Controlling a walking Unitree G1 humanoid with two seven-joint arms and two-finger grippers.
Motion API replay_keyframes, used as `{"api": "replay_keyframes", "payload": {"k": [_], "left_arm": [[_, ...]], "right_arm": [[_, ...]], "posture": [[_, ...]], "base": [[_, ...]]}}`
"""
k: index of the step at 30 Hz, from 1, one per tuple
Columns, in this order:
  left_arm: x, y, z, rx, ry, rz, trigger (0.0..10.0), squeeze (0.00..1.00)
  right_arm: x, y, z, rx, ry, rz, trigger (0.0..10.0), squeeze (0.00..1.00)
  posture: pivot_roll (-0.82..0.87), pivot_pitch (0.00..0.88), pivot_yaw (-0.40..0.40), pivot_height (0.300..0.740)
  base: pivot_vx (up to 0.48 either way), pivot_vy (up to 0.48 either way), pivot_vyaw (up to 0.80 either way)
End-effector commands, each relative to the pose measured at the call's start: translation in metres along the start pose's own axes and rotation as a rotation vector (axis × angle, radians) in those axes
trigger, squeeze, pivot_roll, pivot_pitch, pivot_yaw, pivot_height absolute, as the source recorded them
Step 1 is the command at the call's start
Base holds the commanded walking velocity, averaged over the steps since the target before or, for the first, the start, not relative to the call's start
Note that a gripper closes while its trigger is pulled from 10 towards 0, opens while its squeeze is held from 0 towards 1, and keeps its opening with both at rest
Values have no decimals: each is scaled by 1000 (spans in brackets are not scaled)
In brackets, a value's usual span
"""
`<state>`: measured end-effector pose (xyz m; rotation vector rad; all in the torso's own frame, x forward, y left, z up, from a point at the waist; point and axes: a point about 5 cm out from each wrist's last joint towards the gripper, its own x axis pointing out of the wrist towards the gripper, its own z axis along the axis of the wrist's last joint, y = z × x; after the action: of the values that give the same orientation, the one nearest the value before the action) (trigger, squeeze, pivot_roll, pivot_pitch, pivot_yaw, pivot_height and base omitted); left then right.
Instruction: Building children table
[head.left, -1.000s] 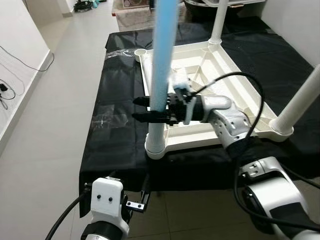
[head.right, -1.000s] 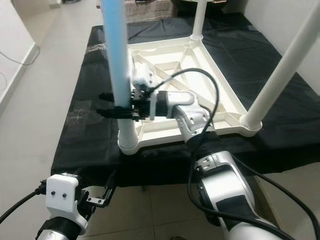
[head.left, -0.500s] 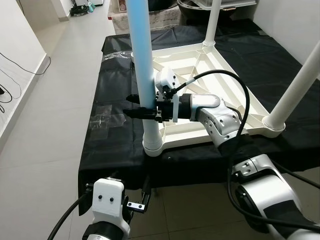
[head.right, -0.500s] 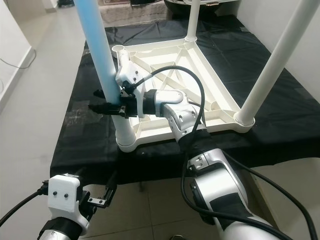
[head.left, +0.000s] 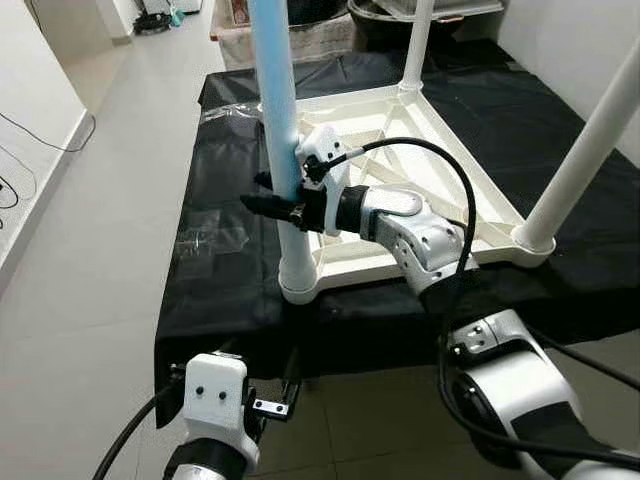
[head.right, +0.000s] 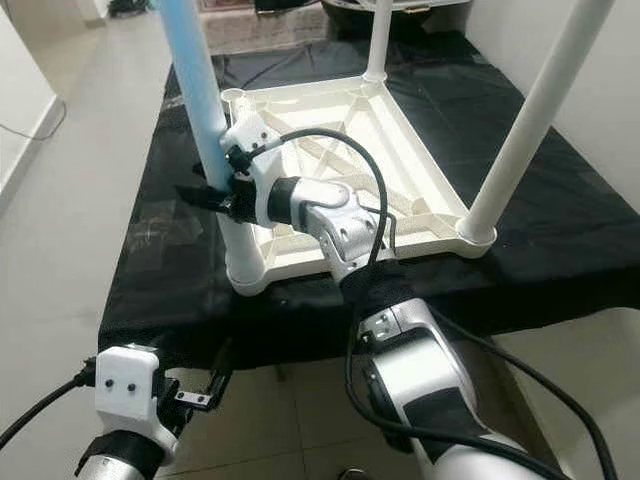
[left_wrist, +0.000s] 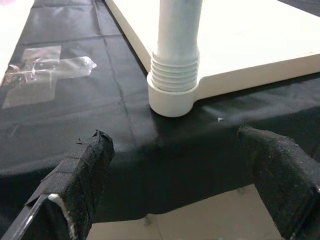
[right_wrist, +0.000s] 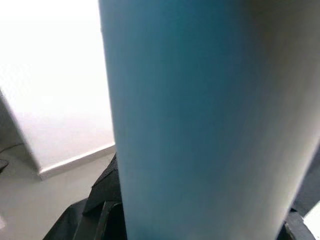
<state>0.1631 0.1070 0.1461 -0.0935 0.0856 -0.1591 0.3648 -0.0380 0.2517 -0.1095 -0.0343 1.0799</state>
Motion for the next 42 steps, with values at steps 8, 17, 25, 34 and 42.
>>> {"api": "replay_keyframes", "payload": {"k": [8,17,25,34,42], "left_arm": [[3,9,-2,24,5,23,10000,0],[6,13,0,34,-5,27,10000,0],[8,15,1,41,-11,27,10000,0],[9,14,1,39,-15,25,10000,0],[11,14,1,39,-18,24,10000,0]], "right_arm": [[-14,7,-61,126,158,-110,10000,0],[-14,19,-61,99,136,-122,10000,0],[-11,27,-64,37,168,-254,10000,0],[-9,25,-67,61,208,-404,10000,0],[-10,22,-70,99,245,-684,10000,0]], "posture": [[120,204,19,740],[119,204,19,740],[118,200,19,740],[117,199,19,740],[117,190,15,740]], "base": [[0,0,0],[0,0,0],[0,0,0],[0,0,0],[0,0,0]]}}
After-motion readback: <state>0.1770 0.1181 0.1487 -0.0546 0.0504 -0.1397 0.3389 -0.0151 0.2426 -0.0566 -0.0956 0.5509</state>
